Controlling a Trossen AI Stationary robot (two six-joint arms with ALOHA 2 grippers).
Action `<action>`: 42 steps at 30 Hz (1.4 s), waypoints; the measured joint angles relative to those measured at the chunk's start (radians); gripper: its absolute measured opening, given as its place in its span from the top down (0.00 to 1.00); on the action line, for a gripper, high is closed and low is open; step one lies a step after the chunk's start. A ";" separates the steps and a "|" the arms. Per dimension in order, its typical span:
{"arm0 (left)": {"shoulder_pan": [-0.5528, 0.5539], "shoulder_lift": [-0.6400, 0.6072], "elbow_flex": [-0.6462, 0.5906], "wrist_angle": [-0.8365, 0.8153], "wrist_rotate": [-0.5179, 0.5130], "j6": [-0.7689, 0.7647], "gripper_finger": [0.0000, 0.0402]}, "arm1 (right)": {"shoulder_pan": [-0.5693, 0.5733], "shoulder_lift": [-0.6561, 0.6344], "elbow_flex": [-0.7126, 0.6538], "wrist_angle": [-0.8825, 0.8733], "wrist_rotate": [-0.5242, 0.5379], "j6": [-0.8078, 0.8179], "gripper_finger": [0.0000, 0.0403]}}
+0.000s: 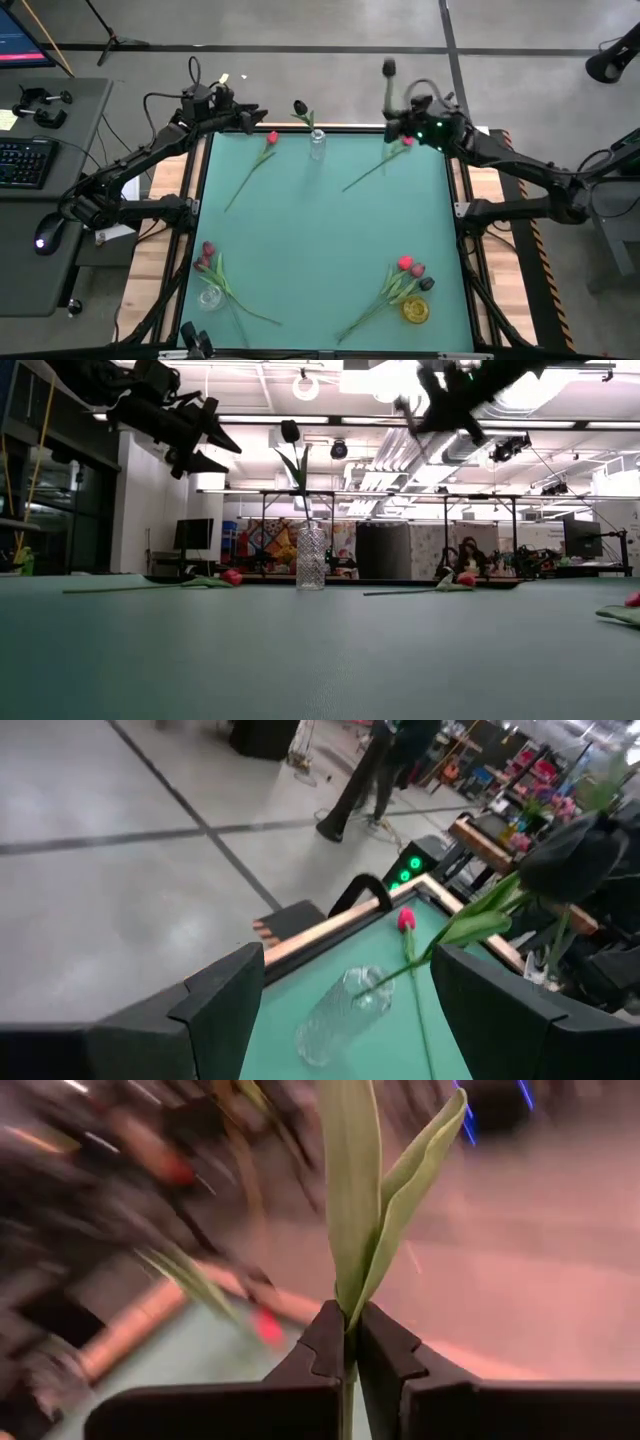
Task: Sort flowers into vase by color
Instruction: Put the top black tulip into the top transparent vase
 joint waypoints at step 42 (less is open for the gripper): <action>0.000 0.000 0.000 0.078 0.000 -0.061 0.31 | -0.056 0.695 0.138 0.968 -0.344 -0.209 1.00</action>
